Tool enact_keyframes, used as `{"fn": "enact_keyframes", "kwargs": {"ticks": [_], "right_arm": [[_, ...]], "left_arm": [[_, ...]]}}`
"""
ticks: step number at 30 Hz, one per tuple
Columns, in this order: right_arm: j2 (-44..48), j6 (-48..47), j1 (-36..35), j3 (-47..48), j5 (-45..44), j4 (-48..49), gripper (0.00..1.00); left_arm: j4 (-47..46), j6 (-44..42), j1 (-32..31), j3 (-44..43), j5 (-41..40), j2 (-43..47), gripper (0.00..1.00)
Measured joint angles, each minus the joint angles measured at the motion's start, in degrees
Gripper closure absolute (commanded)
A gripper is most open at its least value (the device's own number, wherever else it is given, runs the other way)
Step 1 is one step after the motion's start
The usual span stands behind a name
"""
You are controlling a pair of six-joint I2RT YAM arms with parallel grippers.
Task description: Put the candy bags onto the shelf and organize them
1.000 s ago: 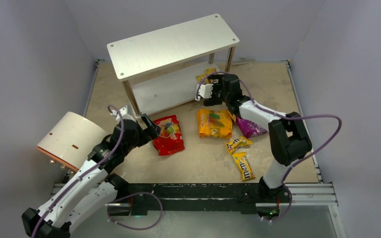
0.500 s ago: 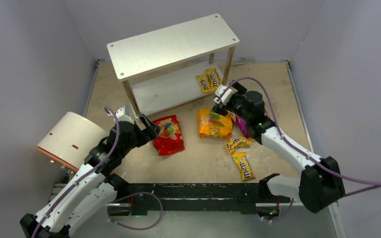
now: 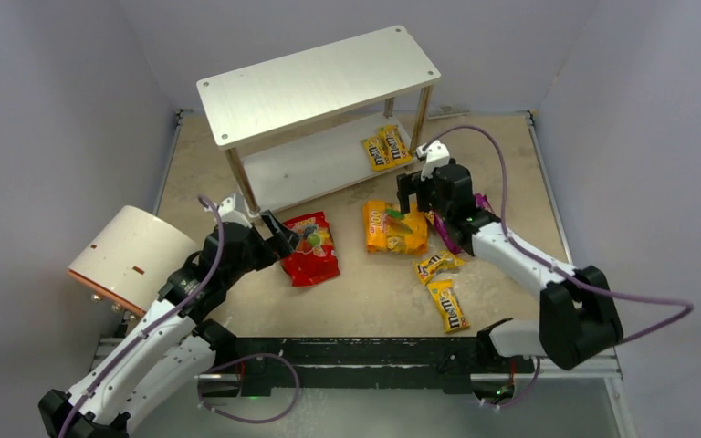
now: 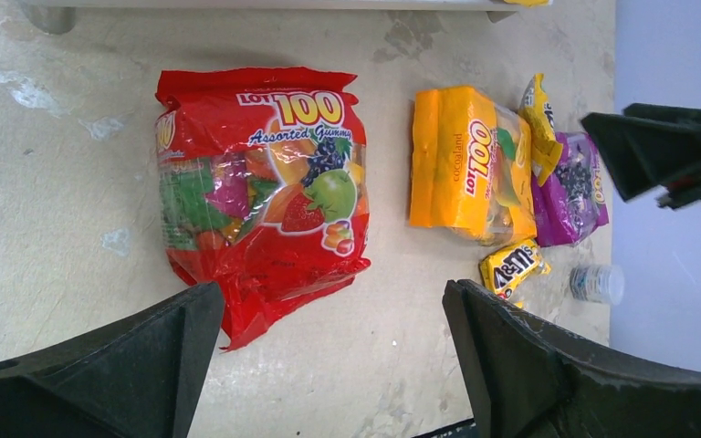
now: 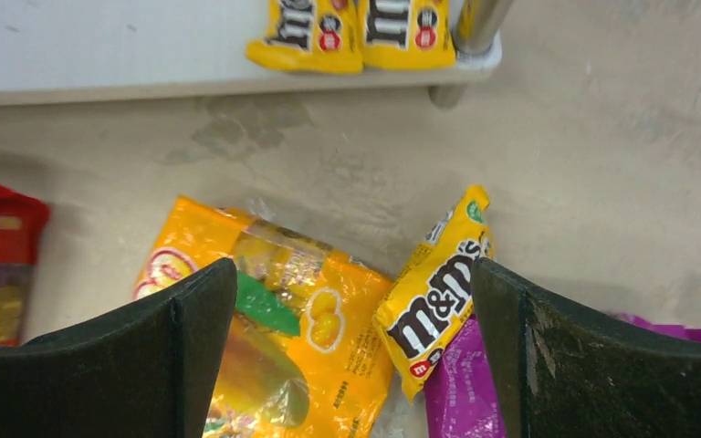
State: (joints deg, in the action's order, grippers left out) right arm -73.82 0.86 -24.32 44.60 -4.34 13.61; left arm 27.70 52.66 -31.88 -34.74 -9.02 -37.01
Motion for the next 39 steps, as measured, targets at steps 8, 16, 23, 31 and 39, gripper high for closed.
{"fn": "enact_keyframes", "kwargs": {"ticks": [8,16,23,31,39], "right_arm": [[-17.8,3.7,0.0,10.3,-5.8,-0.4,0.01],[-31.1,4.2,0.0,20.7,-11.4,2.9,0.01],[-35.5,3.8,0.0,22.2,-12.6,7.9,0.01],[-38.9,2.4,0.0,26.9,-13.5,8.5,0.01],[-39.1,1.7,0.0,26.9,-14.2,9.4,0.01]], "left_arm": [[-1.1,-0.4,0.0,1.0,1.4,0.0,0.01],[-1.3,-0.4,0.0,1.7,1.3,0.4,0.01],[-0.8,-0.4,0.0,1.7,0.6,2.1,0.01],[0.8,-0.4,0.0,1.7,-0.3,3.2,0.01],[1.9,-0.3,0.0,1.7,-0.8,5.0,0.01]]}}
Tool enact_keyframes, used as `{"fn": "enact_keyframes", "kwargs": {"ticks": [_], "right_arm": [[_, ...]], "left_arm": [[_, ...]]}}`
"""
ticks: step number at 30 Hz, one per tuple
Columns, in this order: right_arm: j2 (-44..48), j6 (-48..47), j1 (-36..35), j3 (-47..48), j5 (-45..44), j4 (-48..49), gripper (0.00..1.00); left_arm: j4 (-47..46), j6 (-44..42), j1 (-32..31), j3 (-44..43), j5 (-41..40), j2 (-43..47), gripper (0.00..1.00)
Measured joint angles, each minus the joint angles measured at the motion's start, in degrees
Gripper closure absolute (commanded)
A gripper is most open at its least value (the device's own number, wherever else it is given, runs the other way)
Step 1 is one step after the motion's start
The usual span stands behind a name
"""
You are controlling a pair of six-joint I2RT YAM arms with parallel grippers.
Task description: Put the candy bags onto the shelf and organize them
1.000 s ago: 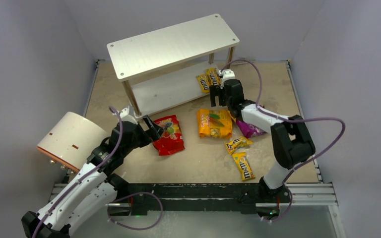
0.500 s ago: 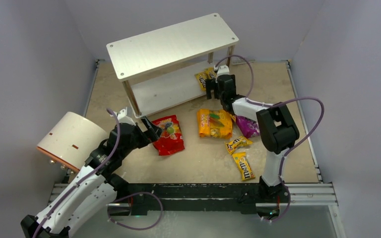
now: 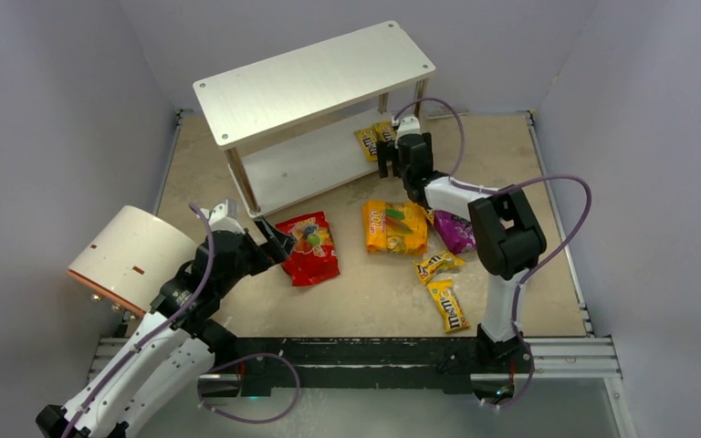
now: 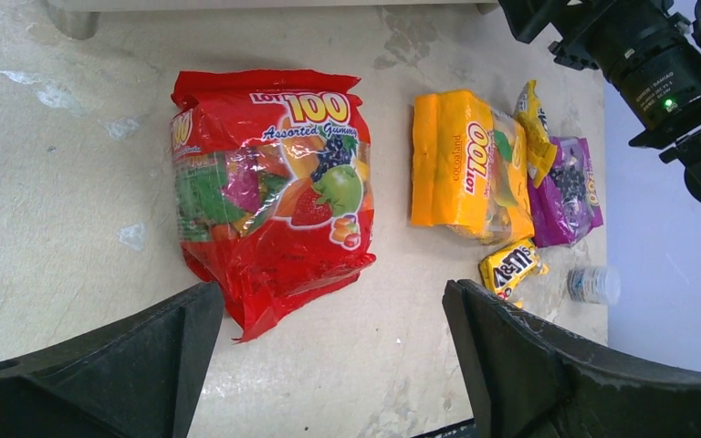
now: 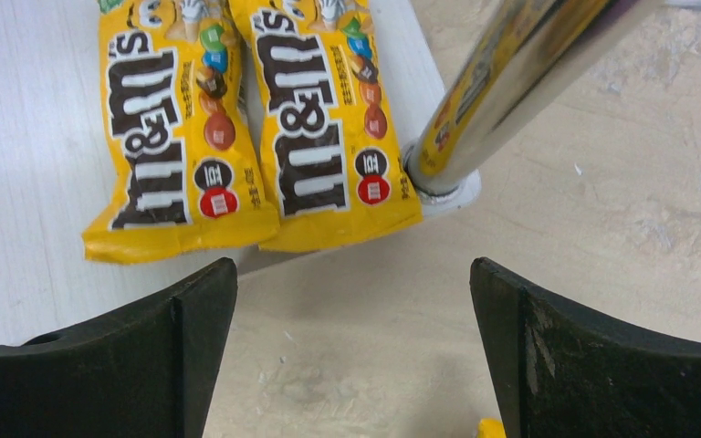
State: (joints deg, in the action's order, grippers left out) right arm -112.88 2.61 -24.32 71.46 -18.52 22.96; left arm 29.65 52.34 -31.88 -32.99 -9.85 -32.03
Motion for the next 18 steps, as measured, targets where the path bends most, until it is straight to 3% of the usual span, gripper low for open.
{"fn": "enact_keyframes", "kwargs": {"ticks": [11,18], "right_arm": [[7.4,-0.1,0.0,-7.2,0.2,0.2,0.01],[21.7,3.0,0.0,-15.1,0.5,-7.9,0.08]], "left_arm": [[0.3,0.0,0.0,0.0,0.0,0.2,0.01],[-0.3,-0.1,0.0,0.2,0.5,0.4,0.01]]}}
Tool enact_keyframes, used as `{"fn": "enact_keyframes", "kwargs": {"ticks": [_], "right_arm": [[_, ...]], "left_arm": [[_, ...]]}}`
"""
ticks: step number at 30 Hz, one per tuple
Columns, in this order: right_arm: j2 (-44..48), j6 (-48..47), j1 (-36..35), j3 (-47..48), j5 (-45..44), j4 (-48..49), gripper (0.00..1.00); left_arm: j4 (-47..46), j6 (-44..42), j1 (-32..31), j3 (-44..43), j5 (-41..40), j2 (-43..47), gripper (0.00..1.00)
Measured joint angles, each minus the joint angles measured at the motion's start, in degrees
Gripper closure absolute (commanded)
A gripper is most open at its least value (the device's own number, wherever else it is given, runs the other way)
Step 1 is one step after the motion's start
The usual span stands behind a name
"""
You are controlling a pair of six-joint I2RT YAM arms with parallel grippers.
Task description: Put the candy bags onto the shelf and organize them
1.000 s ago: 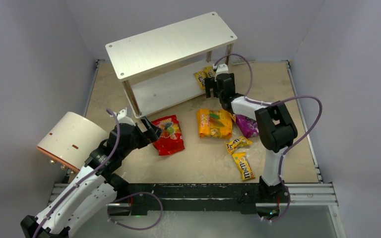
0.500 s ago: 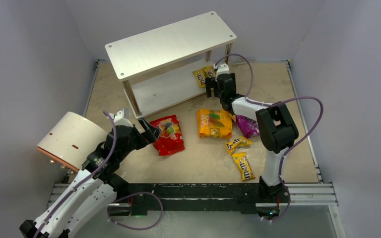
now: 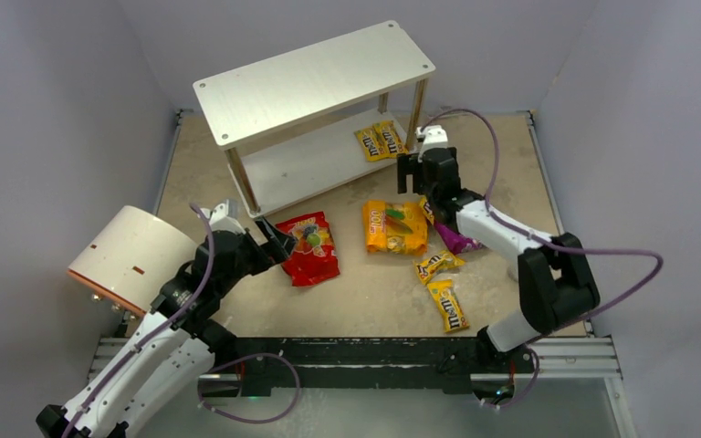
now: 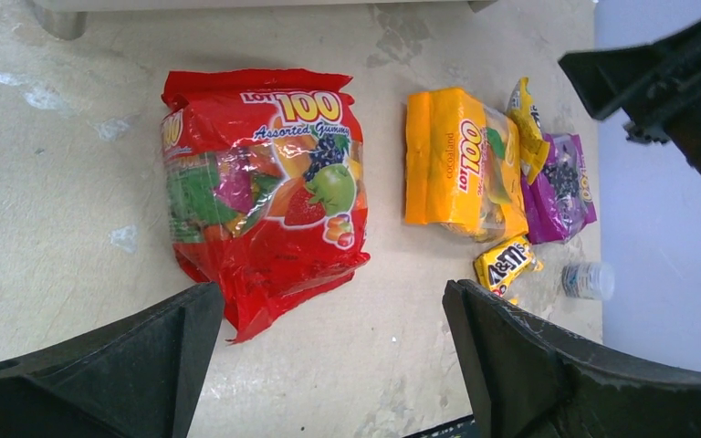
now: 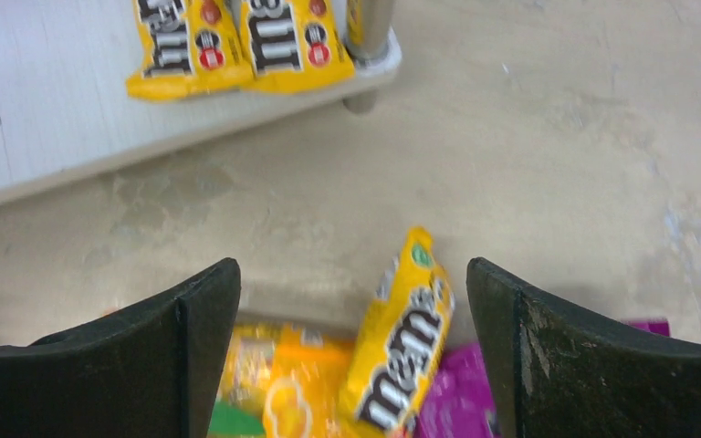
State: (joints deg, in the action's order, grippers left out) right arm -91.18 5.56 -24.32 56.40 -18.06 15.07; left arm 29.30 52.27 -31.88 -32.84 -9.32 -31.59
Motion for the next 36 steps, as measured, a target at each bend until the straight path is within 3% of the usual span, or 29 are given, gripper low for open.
{"fn": "enact_keyframes", "kwargs": {"ticks": [6,15,17,19,23,30,36], "right_arm": [[10.0,2.6,0.0,-8.3,1.6,-6.8,0.25],[9.3,2.4,0.0,-10.6,4.7,-11.2,0.4],[8.2,2.1,0.0,-10.7,4.8,-10.5,0.51],[6.6,1.6,0.0,-10.7,4.6,-9.8,0.68],[4.7,0.7,0.1,-10.7,3.0,-9.0,0.86],[10.3,-4.9,0.1,-13.2,3.9,-6.4,0.99],[25.1,-15.5,-1.4,-20.2,15.6,1.0,0.98]], "left_arm": [[-2.3,-0.9,0.0,0.3,1.3,-2.1,0.01],[-4.9,-1.0,0.0,1.5,3.9,-4.6,0.01],[-5.0,-1.0,0.0,1.8,4.3,-4.3,0.01],[-5.0,-1.1,0.0,1.8,4.5,-4.2,0.01],[-5.3,-1.1,0.0,1.8,4.7,-4.0,0.01],[-6.4,-1.5,0.0,1.8,5.3,-4.7,0.01],[-10.0,-2.4,0.0,1.8,8.0,-8.2,0.01]]}}
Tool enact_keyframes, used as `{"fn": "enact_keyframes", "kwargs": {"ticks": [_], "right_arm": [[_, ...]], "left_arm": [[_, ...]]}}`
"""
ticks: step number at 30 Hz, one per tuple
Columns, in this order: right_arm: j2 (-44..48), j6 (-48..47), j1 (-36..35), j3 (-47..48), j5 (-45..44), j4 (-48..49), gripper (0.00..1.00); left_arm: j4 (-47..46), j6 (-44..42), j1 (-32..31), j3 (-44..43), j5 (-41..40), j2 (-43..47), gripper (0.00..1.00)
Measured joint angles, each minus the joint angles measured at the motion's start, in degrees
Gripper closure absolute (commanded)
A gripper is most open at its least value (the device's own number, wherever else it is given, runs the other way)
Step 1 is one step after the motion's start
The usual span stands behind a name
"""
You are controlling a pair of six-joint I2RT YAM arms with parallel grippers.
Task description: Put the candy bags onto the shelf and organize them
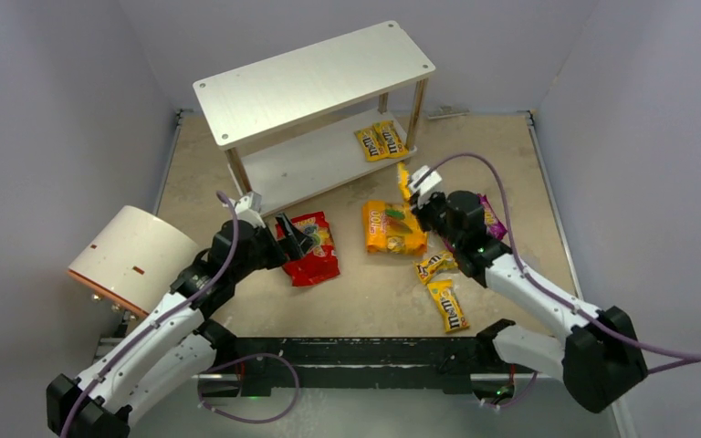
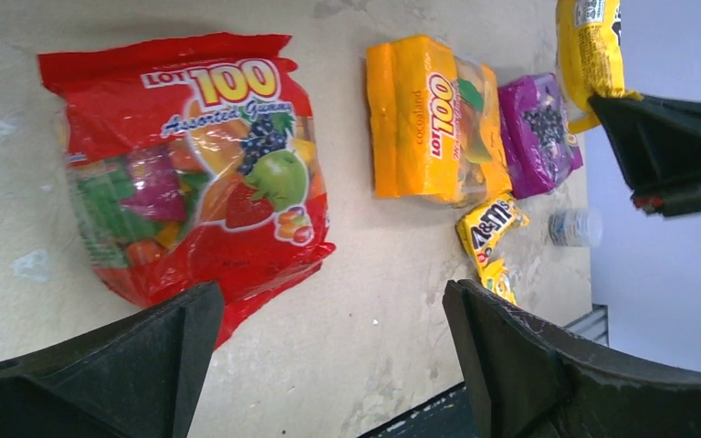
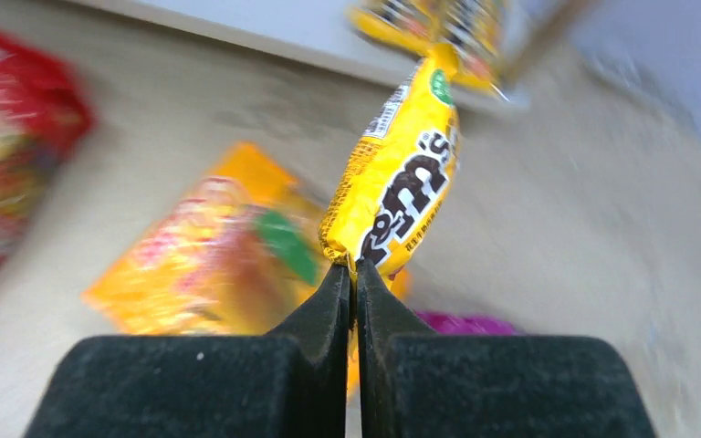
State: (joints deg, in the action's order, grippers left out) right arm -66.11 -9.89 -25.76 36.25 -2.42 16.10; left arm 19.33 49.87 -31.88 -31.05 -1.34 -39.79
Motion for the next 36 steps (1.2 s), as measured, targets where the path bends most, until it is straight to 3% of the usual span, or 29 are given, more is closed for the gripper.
{"fn": "enact_keyframes", "kwargs": {"ticks": [6,13,19,27,36], "right_arm": [[5.1,-15.4,-16.3,-3.4,11.5,2.8,0.97],[0.9,-23.7,-25.4,-3.4,12.4,2.8,1.0],[-0.2,-25.5,-31.0,-3.4,8.5,7.4,1.0],[-4.4,-26.5,-35.8,-2.0,-2.1,11.2,1.0],[-6.7,-26.8,-40.1,-1.3,-9.2,14.8,1.0]], "left_arm": [[-3.8,0.1,0.0,-1.8,4.7,-4.2,0.01],[-12.7,4.2,0.0,-2.4,7.3,-7.1,0.02],[-14.6,6.7,0.0,-3.5,8.3,-12.9,0.03],[-13.7,9.1,0.0,-3.5,7.1,-13.4,0.04],[-12.3,11.7,0.0,-4.1,5.6,-16.0,0.13]]}}
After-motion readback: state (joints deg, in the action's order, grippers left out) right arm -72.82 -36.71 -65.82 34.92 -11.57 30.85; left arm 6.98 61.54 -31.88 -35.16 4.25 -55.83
